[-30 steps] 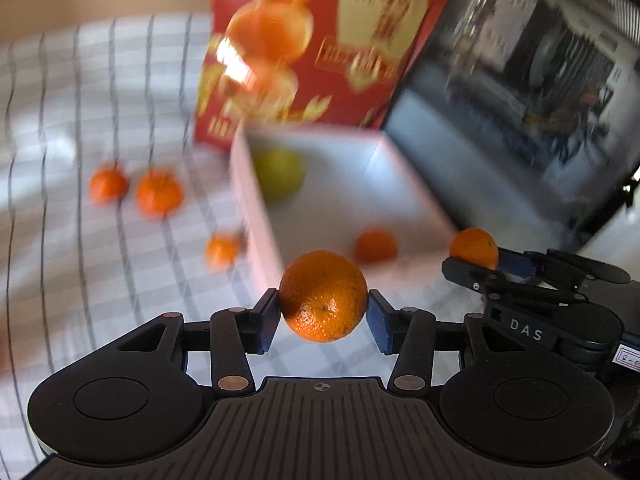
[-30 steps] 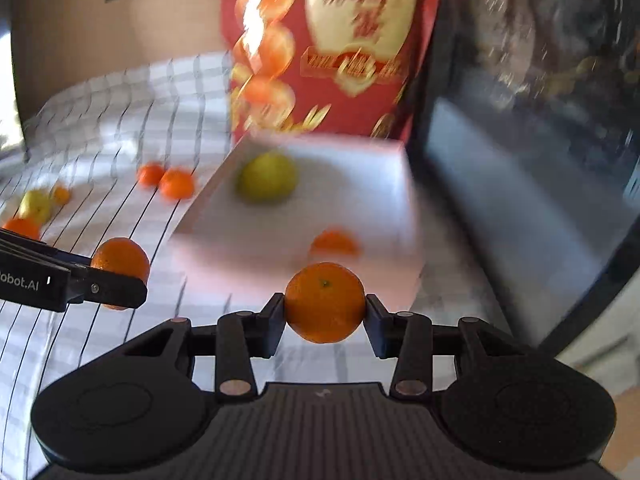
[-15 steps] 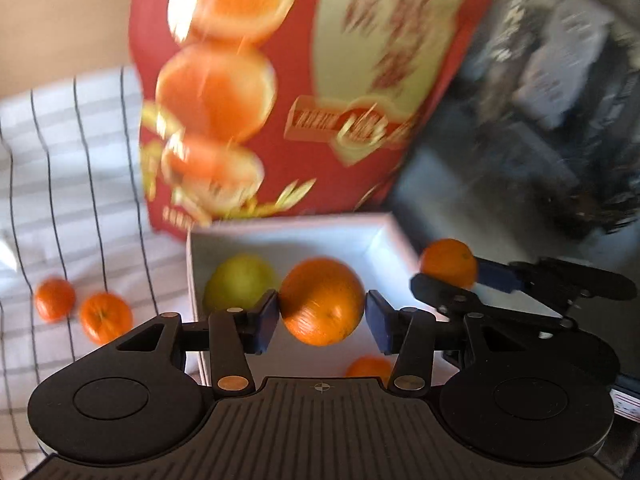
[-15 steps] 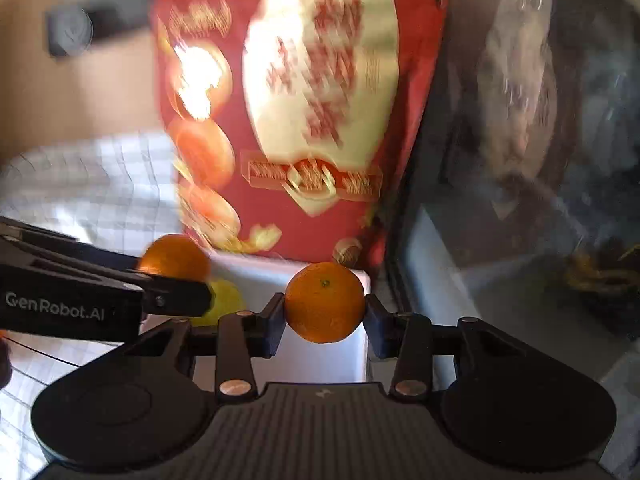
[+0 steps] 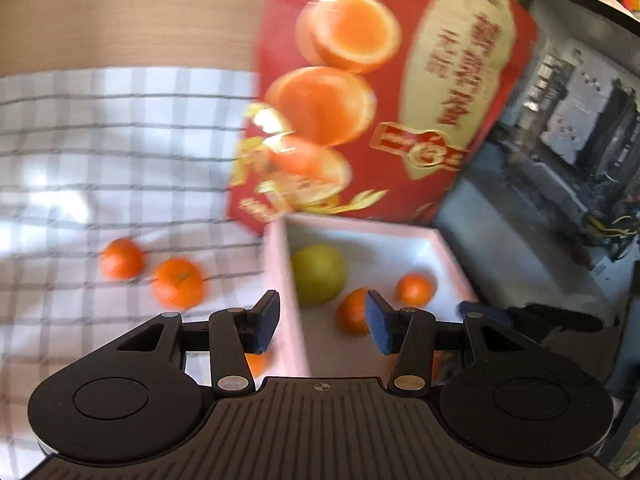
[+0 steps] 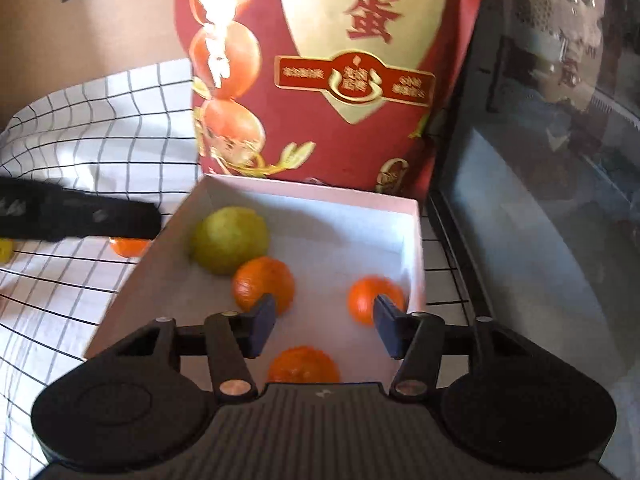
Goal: Organize fruits
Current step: 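Carry both tangerines over the pink box and open both grippers to drop them, then grasp the large orange with the left gripper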
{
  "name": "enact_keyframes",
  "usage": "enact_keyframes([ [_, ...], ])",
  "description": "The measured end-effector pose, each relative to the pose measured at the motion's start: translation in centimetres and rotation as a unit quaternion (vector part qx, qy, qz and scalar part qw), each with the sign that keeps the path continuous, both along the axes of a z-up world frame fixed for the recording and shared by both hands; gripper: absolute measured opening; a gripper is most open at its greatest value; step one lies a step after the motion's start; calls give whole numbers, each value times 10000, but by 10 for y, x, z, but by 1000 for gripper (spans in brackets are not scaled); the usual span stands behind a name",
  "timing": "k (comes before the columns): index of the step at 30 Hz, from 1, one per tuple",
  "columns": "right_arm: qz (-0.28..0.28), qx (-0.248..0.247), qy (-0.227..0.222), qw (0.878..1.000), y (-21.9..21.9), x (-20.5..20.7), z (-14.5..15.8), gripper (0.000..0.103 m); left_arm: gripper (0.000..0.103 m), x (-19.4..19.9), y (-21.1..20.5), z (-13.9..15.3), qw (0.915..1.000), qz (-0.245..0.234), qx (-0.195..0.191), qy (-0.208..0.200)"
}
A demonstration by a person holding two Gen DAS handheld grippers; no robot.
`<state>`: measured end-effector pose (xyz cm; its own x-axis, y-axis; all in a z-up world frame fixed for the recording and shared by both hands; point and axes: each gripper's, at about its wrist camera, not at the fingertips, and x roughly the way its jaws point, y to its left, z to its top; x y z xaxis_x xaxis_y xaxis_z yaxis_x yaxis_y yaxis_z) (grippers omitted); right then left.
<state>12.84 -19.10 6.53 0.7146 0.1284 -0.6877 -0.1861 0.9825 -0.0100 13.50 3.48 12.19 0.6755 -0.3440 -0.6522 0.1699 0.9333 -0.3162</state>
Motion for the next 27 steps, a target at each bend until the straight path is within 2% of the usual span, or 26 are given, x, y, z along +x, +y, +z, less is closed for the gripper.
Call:
enact_keyframes([
  [4, 36, 93, -41, 9999, 17, -14, 6, 59, 52, -31, 43, -7, 9990, 434, 45, 16],
  [9, 345, -62, -296, 9989, 57, -32, 19, 68, 52, -69, 106, -7, 9940, 881, 635, -104],
  [12, 584, -123, -420, 9973, 87, -42, 28, 71, 52, -95, 149, -6, 9871, 1389, 766, -201],
  [16, 1040, -229, -420, 9934, 121, -60, 31, 71, 52, -130, 206, -2, 9728, 2223, 548, -349],
  [18, 1289, -288, -346, 9906, 136, -71, 30, 71, 52, -139, 229, -5, 9683, 2459, 360, -260],
  [19, 1489, -340, -221, 9880, 148, -82, 25, 71, 52, -141, 237, -8, 9679, 2492, 299, -158],
  [21, 1544, -357, -167, 9872, 154, -87, 21, 71, 52, -141, 244, -13, 9685, 2474, 253, -95],
  [24, 1654, -394, -63, 9854, 172, -97, 12, 71, 52, -136, 242, -19, 9737, 2270, 175, -114],
  [27, 1719, -507, 75, 9838, 187, -105, 2, 71, 52, -121, 238, -26, 9752, 2154, 508, -49],
])
